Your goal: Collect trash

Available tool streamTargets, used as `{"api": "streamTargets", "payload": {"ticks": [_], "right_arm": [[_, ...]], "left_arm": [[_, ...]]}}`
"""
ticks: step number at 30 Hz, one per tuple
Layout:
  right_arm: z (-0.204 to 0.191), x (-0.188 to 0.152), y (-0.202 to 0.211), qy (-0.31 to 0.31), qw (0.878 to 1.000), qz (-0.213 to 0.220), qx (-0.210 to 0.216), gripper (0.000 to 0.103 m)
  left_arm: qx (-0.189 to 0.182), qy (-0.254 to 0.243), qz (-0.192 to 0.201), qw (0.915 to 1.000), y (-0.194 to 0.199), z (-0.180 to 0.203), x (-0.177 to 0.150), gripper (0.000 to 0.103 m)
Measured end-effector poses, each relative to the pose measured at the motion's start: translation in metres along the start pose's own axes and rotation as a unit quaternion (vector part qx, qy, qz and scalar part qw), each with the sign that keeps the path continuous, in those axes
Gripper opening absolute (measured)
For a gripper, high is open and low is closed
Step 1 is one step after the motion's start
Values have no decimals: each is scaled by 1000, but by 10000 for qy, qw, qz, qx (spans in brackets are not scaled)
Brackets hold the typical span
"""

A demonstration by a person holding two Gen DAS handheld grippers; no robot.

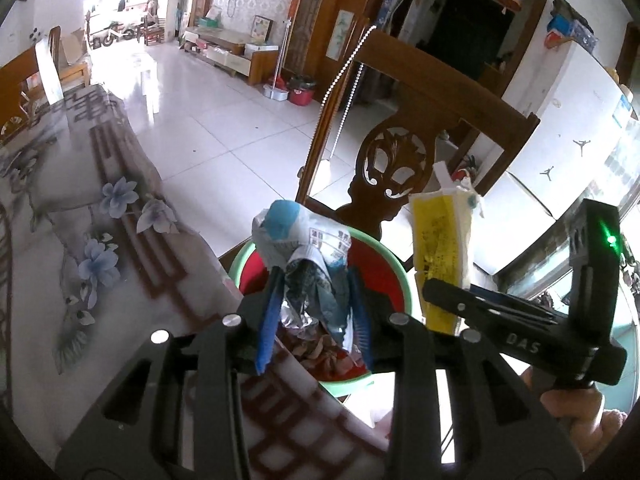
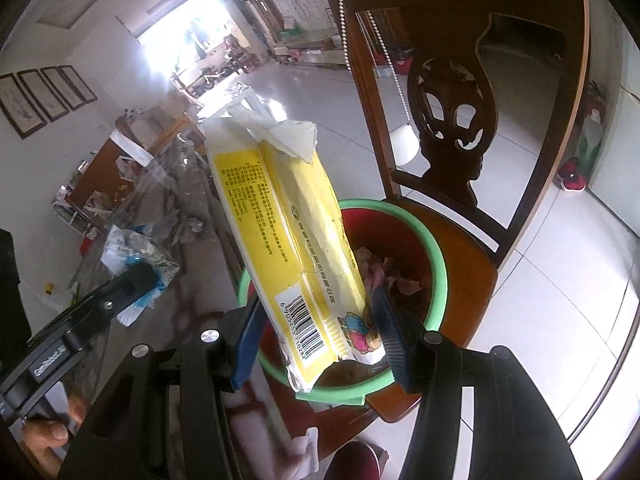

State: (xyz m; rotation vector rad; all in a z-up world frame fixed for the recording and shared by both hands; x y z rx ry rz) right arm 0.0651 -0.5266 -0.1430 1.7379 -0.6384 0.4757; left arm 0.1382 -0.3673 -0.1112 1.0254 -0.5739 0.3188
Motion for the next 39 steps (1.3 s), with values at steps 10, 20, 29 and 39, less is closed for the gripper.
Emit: {"api": "streamTargets", "payload": {"ticks": [10,20,29,39], "right_arm": [[-1,7,-5,123,9994,-24,-320,67],[-102,56,72,281,9846,1723,125,90],[-227,39,27,1818,9660,1830,182,96],[-240,28,25,2494,9430,2168,-395,96]], "left_arm": [[101,-3,407,9991,23,-10,6,88],[725,754,1230,9869,121,-116,2,98],[1365,1378,1877,9629,203,-209,-8,98],[1087,1486,2449,9519,238,-215,-6,98]]}}
Point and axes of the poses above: each gripper's, at about its wrist camera, not at the fingertips, and y roughly against the way its jaws point, z to its right, x to its top, the point moved 7 cm from there along -y, roughly the way its jaws point, and after that the axes turned 13 degrees about y, right-handed, at the moved point
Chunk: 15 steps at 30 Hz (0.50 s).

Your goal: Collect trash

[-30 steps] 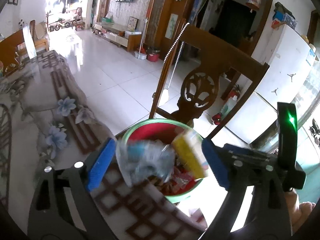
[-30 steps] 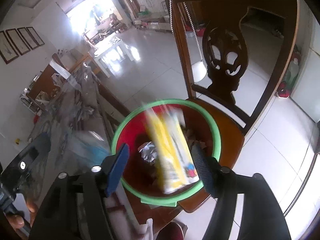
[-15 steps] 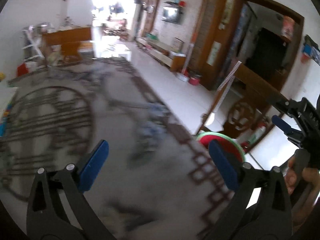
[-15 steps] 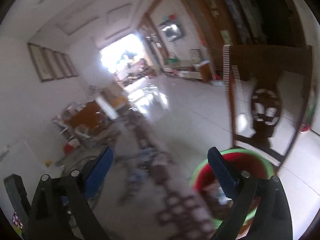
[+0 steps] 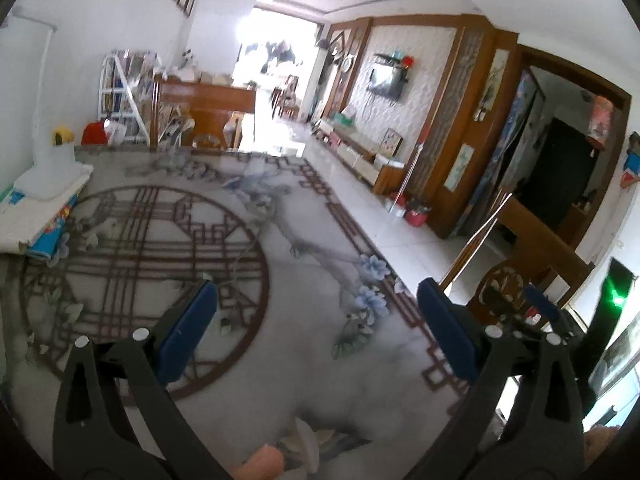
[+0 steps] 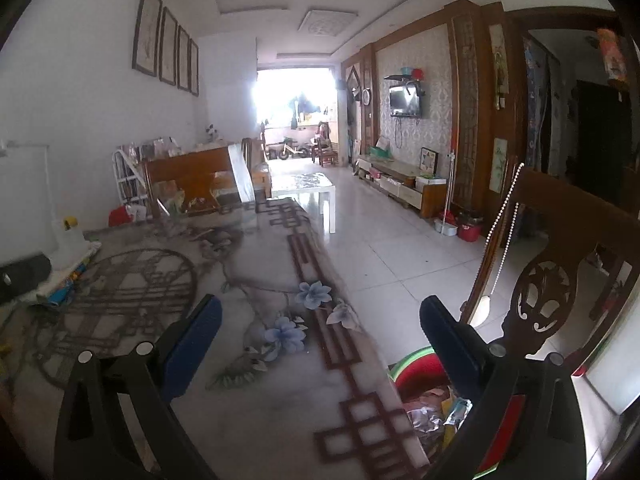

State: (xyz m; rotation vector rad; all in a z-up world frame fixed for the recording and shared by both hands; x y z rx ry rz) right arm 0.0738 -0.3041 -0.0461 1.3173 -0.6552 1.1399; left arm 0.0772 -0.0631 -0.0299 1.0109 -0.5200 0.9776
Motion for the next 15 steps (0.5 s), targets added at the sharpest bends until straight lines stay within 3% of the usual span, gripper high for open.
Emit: {"api": "streamTargets", "payload": {"ticks": [6,15], "right_arm": [[-13,-3,-3,207,9998,11,4,96],[-14,-4,-4,139,9999,-11,23,96]], "left_arm": [[-115,-121,286,9995,11,6,2,98],[83,-205,369,9991,11,4,3,98]]}}
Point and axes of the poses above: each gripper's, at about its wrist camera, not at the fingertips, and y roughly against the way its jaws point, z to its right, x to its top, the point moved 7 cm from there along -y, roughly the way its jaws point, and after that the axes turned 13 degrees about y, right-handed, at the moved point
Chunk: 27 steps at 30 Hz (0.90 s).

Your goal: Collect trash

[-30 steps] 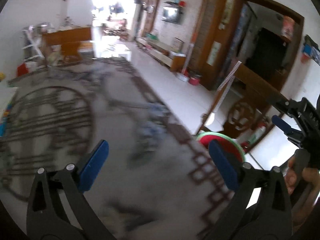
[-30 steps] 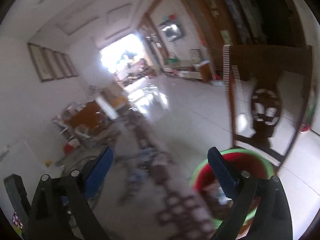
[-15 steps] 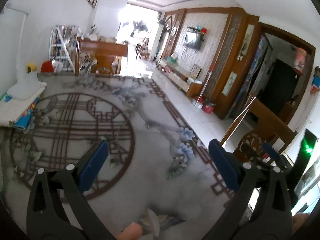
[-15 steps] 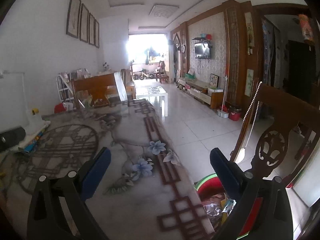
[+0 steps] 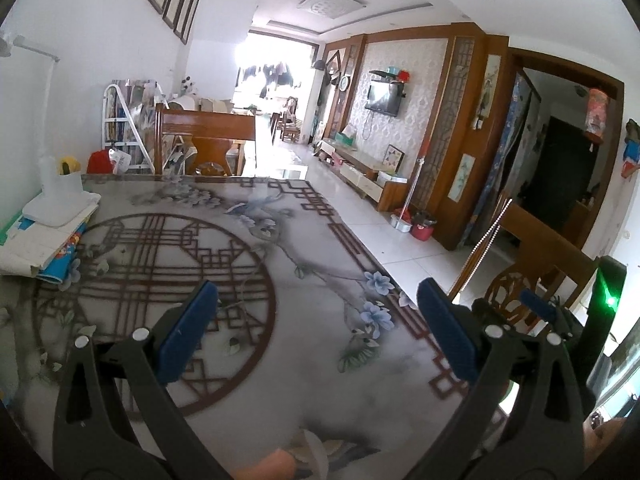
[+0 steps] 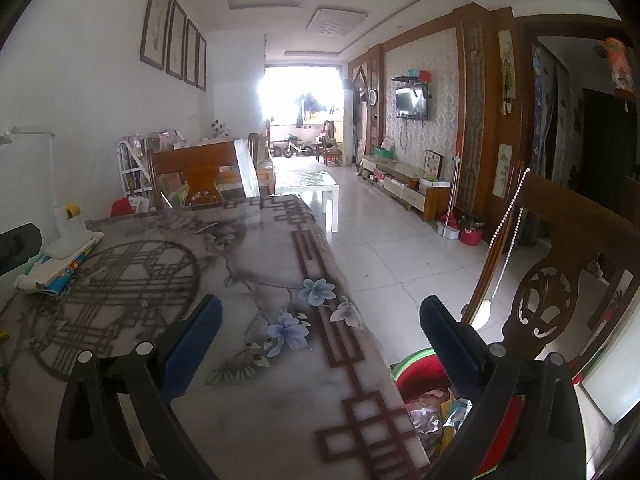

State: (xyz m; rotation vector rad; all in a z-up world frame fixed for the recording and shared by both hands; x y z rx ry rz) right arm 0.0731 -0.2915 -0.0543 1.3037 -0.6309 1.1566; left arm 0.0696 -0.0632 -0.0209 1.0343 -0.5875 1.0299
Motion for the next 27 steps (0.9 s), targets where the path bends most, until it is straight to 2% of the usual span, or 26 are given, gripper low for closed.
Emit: {"api": "streamTargets", "payload": {"ticks": [7,14,27], "right_arm": [[-4,0,-1,20,10000,-35,51,96],[-4,-1,-2,8,10000,-58,69,96],[-3,-2,-3,-99,9998,-116,83,96]], "left_arm": [[531,29,203,9984,0,-12,0,98],[310,76,64,9995,-1,-8,-6,98],[220,113,-55,9997,-4,-6,-10,98]]}}
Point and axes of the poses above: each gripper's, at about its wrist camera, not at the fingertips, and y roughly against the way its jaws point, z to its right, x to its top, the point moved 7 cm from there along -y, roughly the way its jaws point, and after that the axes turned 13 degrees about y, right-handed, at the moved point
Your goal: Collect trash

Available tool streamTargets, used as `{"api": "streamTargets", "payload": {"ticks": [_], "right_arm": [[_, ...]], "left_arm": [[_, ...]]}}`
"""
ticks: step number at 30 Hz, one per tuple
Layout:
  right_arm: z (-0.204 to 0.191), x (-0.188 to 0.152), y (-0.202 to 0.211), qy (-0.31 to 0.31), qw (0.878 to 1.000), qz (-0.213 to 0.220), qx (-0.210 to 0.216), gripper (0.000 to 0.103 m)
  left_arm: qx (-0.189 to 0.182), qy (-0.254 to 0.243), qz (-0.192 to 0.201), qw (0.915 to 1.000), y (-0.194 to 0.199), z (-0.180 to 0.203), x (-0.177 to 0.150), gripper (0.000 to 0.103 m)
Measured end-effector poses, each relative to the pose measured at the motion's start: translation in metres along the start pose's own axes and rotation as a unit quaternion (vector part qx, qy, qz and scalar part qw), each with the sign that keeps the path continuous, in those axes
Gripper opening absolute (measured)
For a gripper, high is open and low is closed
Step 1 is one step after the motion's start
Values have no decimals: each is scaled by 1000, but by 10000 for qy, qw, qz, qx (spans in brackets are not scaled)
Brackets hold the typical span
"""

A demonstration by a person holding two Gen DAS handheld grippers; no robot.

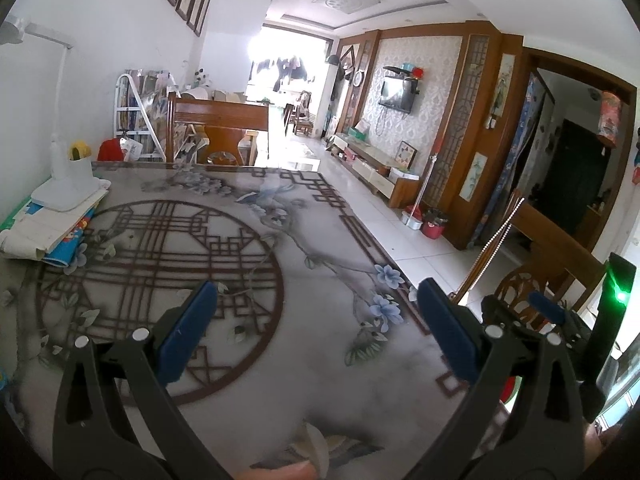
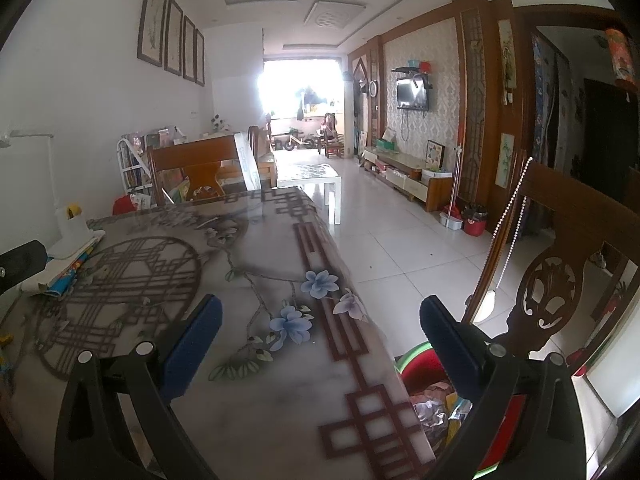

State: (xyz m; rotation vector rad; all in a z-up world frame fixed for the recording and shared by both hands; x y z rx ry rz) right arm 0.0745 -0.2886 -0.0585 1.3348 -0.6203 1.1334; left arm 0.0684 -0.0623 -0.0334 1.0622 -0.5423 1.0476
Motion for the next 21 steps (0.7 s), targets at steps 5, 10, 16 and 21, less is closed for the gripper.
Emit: {"api": "streamTargets", "payload": {"ticks": [5,10,16,21], "right_arm": [[0,-1,-1,21,10000,-19,15,96],[-2,-3,-3,42,9999,-76,74,96],[-33,-26,-60,197,9911,-1198,555,96],[-86,-54,-124,724,9739,-1980,846,96]], "left_arm": [[-2,26,-50,10000,-1,1,-1,98],[-200,99,-95,9997,0,0,-4,98],[172,15,-20,9998,4,-9,1,98],[476,327,-209,9981,8,-39,-8,98]]}}
Point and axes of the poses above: each gripper's, at about its wrist camera, not at the fingertips, and y roughly against the way its jaws point, z to its right, x to its top, the point moved 7 cm from there along -y, roughly the way its jaws point, and after that the axes turned 13 degrees about y, right-handed, at the moved point
